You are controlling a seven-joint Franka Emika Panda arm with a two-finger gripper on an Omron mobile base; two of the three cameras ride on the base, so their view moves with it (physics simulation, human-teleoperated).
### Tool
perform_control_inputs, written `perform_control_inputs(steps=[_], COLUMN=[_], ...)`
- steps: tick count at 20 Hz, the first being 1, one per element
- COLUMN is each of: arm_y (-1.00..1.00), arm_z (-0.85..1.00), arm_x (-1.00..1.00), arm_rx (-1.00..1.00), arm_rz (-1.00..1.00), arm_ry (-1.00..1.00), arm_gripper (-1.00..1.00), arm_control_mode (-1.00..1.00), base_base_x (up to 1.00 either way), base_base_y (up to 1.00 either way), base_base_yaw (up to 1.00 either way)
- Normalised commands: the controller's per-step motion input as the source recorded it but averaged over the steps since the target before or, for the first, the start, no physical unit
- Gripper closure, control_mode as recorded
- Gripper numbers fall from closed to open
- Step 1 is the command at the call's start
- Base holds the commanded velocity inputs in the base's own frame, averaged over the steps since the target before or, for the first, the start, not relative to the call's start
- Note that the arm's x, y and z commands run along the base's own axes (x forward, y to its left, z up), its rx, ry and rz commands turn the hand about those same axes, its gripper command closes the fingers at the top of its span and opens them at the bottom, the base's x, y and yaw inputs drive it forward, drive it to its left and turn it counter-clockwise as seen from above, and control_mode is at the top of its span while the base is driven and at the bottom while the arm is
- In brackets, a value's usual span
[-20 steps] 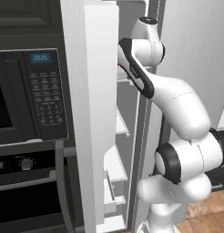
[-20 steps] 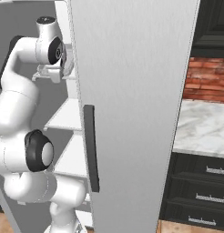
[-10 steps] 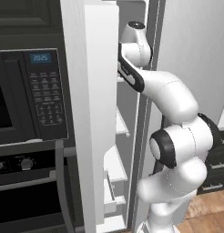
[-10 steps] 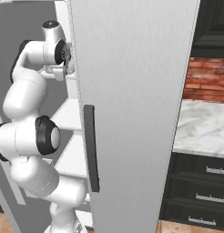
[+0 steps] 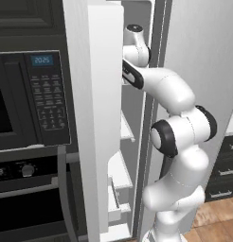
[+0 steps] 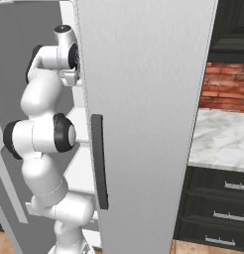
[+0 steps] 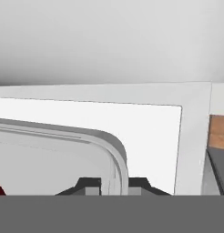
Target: Take the tomato and onion out of the freezer and place them in the tupperware container on the counter. Then put the tupperware containing the vegetables back in the freezer.
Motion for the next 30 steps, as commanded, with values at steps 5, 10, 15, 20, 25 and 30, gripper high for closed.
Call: perform_control_inputs(steps=[5,10,15,20,25,30], arm_y=[0.00,0.00,0.02,0.00,0.00,-0.06], arm_z=[-0.20,-0.19,-0.13,0.00,0.13,0.26], arm_x=[0.49,0.31,0.04,-0.11,-0.52,-0.89], arm_rx=[0.00,0.00,0.00,0.00,0.00,0.00], arm_rz=[-0.01,0.00,0.00,-0.01,-0.01,0.00], arm_ry=[0.00,-0.01,-0.03,-0.08,-0.22,-0.23], arm_gripper=[1.00,1.00,-1.00,-1.00,-1.00,-1.00], arm_control_mode=[-1.00,-1.00,-1.00,-1.00,-1.00,-1.00], base_base_x=[0.00,0.00,0.00,0.00,0.00,0.00], base_base_y=[0.00,0.00,0.00,0.00,0.00,0.00], base_base_yaw=[0.00,0.00,0.00,0.00,0.00,0.00])
